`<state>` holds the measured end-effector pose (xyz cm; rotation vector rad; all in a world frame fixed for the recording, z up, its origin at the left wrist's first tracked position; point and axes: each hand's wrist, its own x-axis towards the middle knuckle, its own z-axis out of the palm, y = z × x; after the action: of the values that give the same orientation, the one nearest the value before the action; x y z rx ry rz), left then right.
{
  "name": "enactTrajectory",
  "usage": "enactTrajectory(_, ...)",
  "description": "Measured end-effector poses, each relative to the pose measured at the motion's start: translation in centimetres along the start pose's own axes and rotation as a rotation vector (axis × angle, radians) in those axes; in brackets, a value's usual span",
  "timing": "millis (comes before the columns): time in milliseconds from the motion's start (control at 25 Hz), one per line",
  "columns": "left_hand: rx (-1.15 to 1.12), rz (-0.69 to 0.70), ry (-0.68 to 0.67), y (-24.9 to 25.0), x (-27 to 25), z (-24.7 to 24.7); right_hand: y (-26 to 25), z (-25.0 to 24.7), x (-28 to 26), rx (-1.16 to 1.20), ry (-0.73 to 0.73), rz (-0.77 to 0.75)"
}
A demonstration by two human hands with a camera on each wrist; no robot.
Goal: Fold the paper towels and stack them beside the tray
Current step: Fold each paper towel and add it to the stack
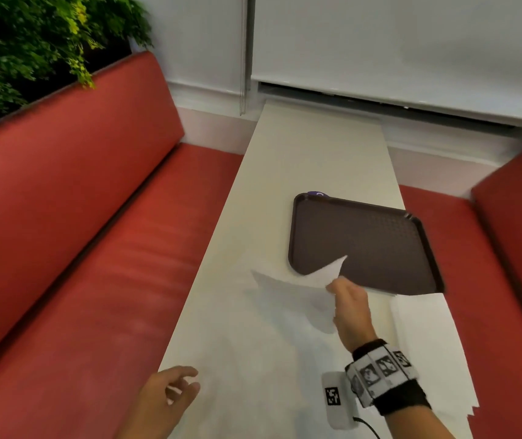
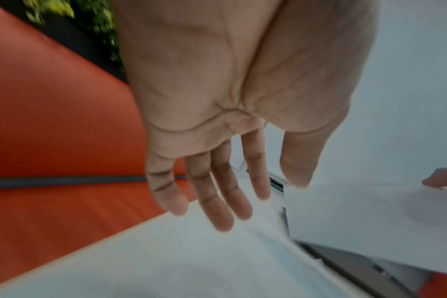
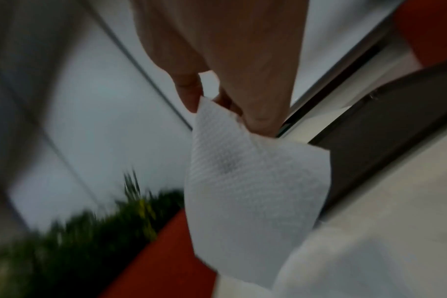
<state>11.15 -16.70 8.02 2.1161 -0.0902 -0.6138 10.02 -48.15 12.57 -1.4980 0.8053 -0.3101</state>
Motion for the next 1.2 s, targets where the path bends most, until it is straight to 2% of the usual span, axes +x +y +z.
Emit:
enactTrajectory(120,-0.215,0.07,-0.065,4.8,2.1,1.4,-4.3,-2.8,-1.8,0.35,-0.198,0.045)
enactTrajectory(200,-0.387,0.116,-0.182,7.9,3.6,2.1,-5.8,-4.7,-2.8,0.486,-0.294,0.08)
enactTrajectory(320,-0.701,0.157,-0.411,12.7,4.8,2.9,-6.7,-7.2,-3.9,0.467,-0.324,0.07)
enactTrajectory(400,-0.723,0.221,-0.481,15.1,5.1,3.0,-6.8,-8.4,-4.3,0.392,-0.277,0.052)
enactTrajectory(560,-0.577,0.334,-0.504,18.2,5.3,3.6,-7.2,-10.9,-4.7,0.257,-0.247,-0.059)
enactTrajectory(720,-0.561,0.354,-0.473,19.6,5.6,4.0,-7.5,-11.9,-4.6,0.058,-0.325,-0.188)
enactTrajectory(800,-0.557,0.357,-0.448,20.4,5.6,4.3,-7.8,-12.1,-4.4,-0.01,-0.303,-0.251)
enactTrajectory(960,-0.537,0.366,-0.354,21.6,6.0,4.8,-7.7,-12.9,-3.7,0.065,-0.271,-0.311)
enactTrajectory(1120,-0.535,0.399,-0.357,22.1,6.0,5.0,-7.3,-13.9,-3.6,0.163,-0.315,-0.307)
enactTrajectory(1200,-0.567,0.373,-0.368,22.3,5.9,5.0,-7.2,-14.2,-3.8,0.184,-0.319,-0.31)
